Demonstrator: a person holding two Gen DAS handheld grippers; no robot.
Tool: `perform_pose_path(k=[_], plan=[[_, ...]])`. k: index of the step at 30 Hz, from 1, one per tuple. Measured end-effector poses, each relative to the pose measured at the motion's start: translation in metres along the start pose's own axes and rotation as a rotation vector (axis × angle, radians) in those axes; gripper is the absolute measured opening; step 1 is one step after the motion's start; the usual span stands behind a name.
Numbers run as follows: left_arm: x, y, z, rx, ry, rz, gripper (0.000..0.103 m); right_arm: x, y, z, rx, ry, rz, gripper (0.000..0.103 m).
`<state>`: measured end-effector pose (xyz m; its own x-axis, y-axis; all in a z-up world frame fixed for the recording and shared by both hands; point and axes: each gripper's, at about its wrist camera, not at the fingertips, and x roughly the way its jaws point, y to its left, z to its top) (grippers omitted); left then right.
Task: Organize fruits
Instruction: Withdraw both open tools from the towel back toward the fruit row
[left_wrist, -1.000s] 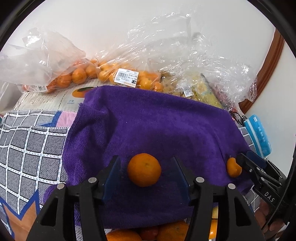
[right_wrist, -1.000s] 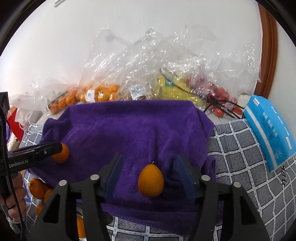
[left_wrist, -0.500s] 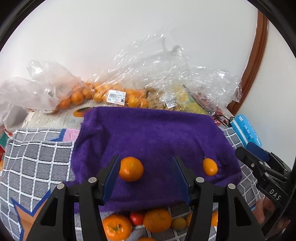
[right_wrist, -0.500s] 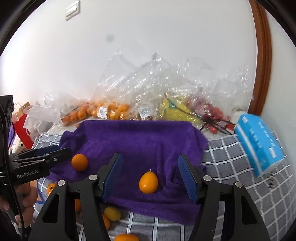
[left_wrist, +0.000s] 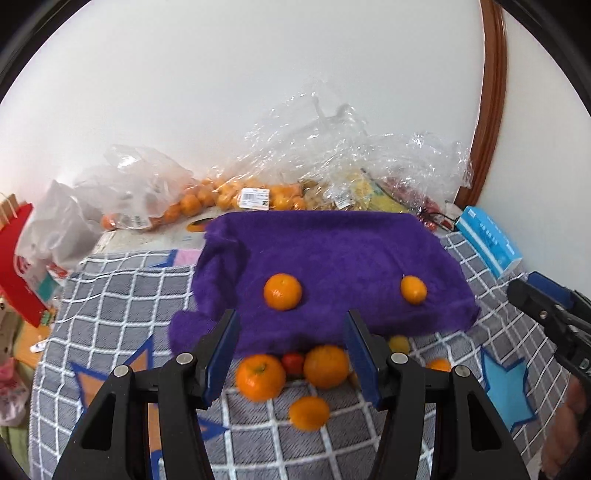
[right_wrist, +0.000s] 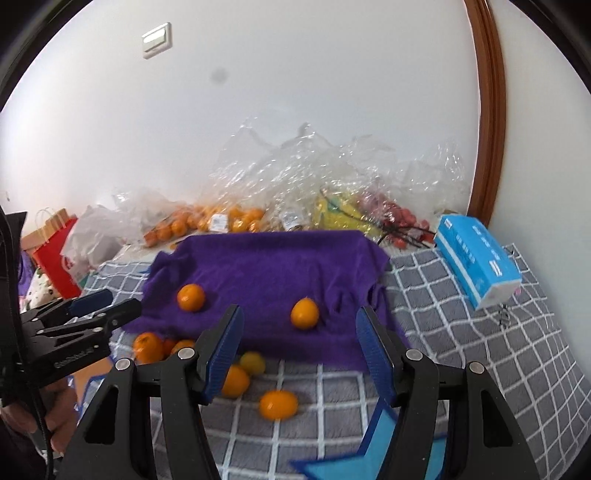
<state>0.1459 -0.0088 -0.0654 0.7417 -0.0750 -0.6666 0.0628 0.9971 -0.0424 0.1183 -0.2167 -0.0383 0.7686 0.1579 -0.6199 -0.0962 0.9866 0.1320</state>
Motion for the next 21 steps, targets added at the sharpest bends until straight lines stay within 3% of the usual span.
perform_pose_path(k=[7,16,21], plan=[[-0.013,0.013,-0.016,-0.059,0.029,-0.045,0.055,-0.016,-0.003,-0.021,0.043,0.025,0.036,0.063],[-0.026,0.022,-0.031,-0.049,0.029,-0.042,0.055,-0.015,0.001,-0.039,0.031,0.08,0.049,0.063],[-0.027,0.027,-0.033,-0.054,0.038,-0.023,0.055,-0.015,0.004,-0.045,0.023,0.053,0.042,0.063]])
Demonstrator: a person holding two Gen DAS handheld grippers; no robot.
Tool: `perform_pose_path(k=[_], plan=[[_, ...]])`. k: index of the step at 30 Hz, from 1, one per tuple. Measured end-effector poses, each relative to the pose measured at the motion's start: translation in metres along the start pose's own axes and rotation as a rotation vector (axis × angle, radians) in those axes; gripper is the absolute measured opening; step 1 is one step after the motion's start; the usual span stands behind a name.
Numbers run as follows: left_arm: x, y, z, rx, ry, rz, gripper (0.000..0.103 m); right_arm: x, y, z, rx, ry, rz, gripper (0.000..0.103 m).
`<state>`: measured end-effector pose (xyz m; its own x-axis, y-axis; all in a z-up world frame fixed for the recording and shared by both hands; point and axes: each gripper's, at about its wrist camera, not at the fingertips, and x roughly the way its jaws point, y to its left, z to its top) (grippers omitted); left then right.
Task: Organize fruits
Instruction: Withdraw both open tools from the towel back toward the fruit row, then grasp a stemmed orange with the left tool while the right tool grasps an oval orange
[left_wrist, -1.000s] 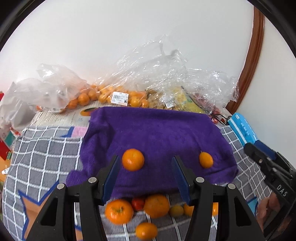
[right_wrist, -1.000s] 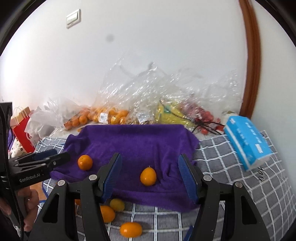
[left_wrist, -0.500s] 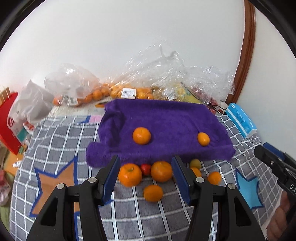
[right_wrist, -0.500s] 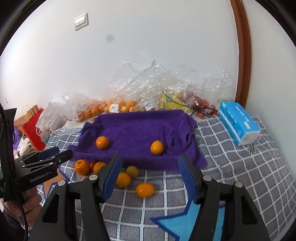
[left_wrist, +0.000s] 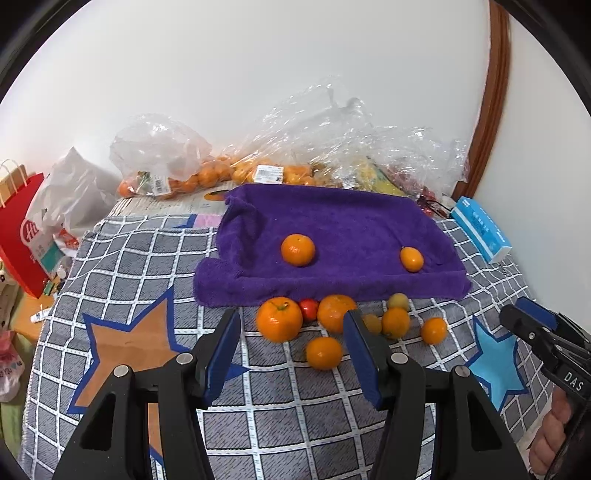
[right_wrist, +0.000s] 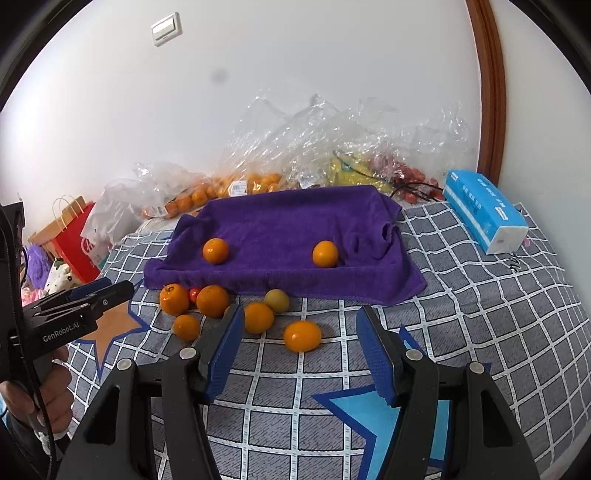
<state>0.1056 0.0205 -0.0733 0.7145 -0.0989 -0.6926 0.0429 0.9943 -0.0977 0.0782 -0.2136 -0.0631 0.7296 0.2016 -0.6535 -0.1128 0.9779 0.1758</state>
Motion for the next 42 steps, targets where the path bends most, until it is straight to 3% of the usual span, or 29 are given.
perform_pose_path(k=[13,18,26,39,42], plan=[[0.011,0.008,-0.003,-0.018,-0.003,0.016,0.055,0.008,0.006,-0.009,-0.076,-0.052,-0.035,0.063],[0.021,0.014,-0.003,-0.036,0.015,0.017,0.055,0.021,0.0,-0.011,-0.056,-0.037,-0.039,0.063],[0.044,0.019,-0.001,-0.036,0.039,0.046,0.055,0.047,-0.009,-0.014,-0.036,0.057,0.008,0.059],[0.065,0.026,-0.001,-0.021,0.048,0.07,0.053,0.063,-0.024,-0.015,-0.004,0.085,0.012,0.057],[0.068,0.029,0.001,-0.034,0.057,0.043,0.05,0.068,-0.026,-0.016,0.012,0.098,0.021,0.055]])
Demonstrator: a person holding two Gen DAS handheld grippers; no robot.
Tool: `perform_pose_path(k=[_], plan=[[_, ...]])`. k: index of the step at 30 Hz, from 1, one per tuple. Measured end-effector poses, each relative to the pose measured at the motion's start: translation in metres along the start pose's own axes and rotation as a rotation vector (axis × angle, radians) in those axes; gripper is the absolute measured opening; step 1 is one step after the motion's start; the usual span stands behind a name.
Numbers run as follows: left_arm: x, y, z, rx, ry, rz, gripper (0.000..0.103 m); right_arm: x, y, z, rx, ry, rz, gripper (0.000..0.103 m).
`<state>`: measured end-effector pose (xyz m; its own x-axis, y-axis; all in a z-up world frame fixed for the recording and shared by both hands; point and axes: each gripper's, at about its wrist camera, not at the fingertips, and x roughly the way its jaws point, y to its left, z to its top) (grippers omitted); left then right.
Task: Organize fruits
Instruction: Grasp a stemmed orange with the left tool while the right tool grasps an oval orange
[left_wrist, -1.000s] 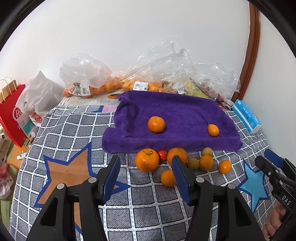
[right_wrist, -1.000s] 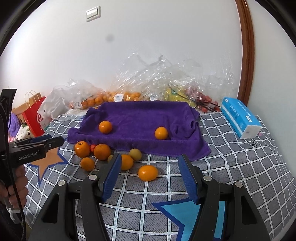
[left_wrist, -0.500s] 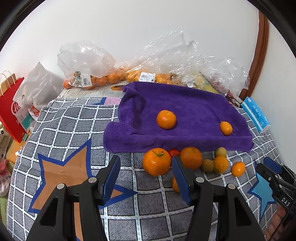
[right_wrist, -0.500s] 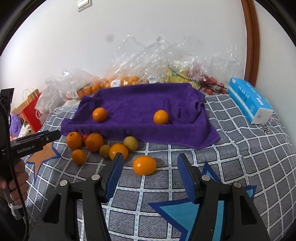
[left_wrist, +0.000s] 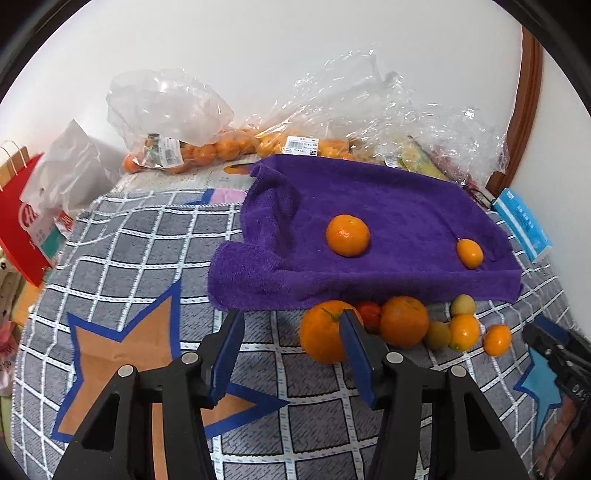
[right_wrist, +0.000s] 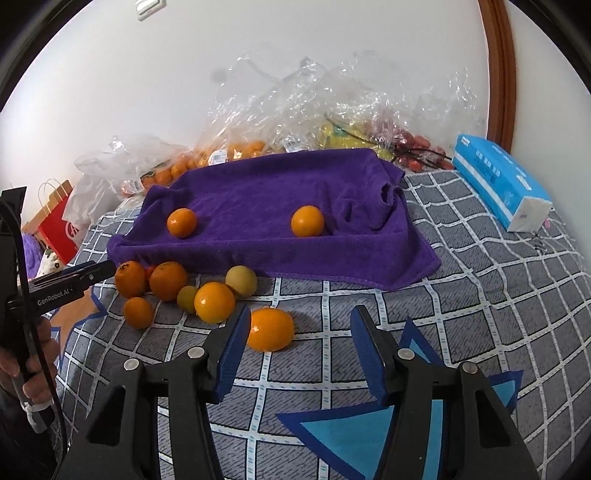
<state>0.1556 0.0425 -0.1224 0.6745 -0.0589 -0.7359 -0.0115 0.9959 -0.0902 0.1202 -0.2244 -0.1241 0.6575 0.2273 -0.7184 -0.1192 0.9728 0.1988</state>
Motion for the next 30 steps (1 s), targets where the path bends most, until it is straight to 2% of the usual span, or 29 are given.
perform_pose_path(k=[9,16,17,18,19,30], plan=[[0.004,0.011,0.001,-0.042,0.027,-0.054,0.049,0.015,0.012,-0.002,-0.027,0.041,0.024,0.053],[0.006,0.013,-0.003,-0.043,0.054,-0.081,0.049,0.036,0.018,-0.005,-0.052,0.09,0.006,0.053],[0.006,0.013,-0.004,-0.04,0.056,-0.084,0.049,0.038,0.019,-0.006,-0.054,0.097,-0.003,0.048],[0.006,0.012,-0.004,-0.039,0.058,-0.086,0.049,0.039,0.019,-0.006,-0.06,0.098,-0.009,0.041],[0.007,0.011,-0.004,-0.038,0.061,-0.087,0.049,0.039,0.021,-0.006,-0.069,0.094,-0.021,0.04],[0.017,-0.004,-0.007,-0.015,0.103,-0.125,0.049,0.031,0.021,-0.009,-0.09,0.063,-0.01,0.04]])
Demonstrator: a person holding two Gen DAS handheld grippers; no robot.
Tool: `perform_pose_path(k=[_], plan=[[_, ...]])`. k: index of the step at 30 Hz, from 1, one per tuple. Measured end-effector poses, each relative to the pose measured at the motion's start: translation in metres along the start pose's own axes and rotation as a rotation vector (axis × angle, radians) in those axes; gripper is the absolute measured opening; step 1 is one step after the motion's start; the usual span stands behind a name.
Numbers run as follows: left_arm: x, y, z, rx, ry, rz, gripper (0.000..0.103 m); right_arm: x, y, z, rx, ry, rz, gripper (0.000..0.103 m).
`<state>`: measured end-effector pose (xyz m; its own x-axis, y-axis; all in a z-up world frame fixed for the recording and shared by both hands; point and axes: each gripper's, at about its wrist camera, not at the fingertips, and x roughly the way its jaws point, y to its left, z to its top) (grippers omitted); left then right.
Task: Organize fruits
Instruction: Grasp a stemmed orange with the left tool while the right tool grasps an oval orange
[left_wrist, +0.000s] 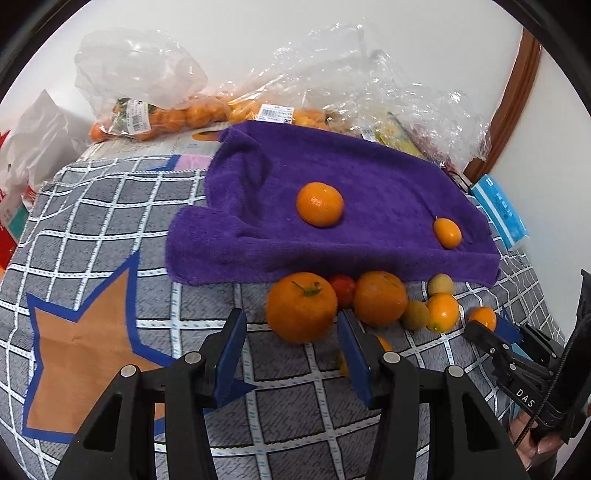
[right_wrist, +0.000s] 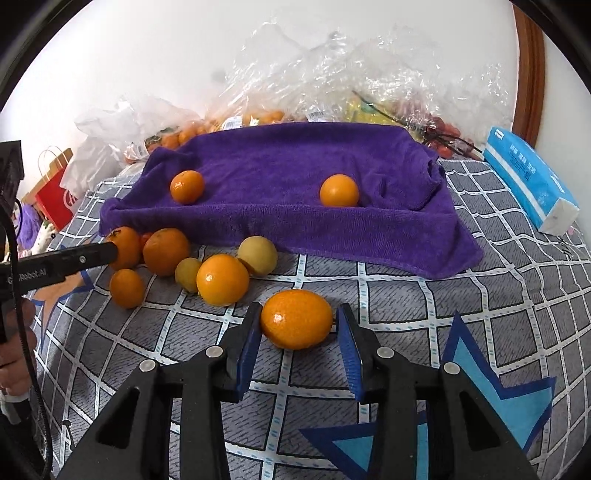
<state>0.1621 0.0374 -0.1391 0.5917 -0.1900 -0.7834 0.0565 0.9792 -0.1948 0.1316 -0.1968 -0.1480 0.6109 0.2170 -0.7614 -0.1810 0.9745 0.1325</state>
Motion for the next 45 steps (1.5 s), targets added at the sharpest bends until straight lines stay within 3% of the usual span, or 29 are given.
perform_pose_path(k=[8,10,14,20,26,45], plan=[[0.018,-0.002,0.002,-0.01,0.031,-0.006,0.049,-0.001,0.005,-0.001,-0.036,-0.003,0.016,0.04],[0.021,-0.002,0.001,-0.008,0.018,-0.001,0.043,-0.001,0.005,-0.001,-0.032,-0.004,0.017,0.04],[0.021,-0.001,-0.004,-0.014,-0.036,-0.016,0.041,-0.002,0.005,-0.002,-0.032,-0.008,0.014,0.04],[0.014,-0.007,-0.011,0.012,-0.083,-0.013,0.041,-0.006,0.003,-0.002,-0.021,-0.03,0.06,0.04],[0.005,-0.004,-0.012,-0.011,-0.117,-0.06,0.041,-0.012,0.001,-0.002,0.001,-0.067,0.059,0.04],[-0.011,-0.003,-0.011,-0.03,-0.186,-0.088,0.041,-0.023,-0.003,-0.004,0.03,-0.123,0.069,0.04]])
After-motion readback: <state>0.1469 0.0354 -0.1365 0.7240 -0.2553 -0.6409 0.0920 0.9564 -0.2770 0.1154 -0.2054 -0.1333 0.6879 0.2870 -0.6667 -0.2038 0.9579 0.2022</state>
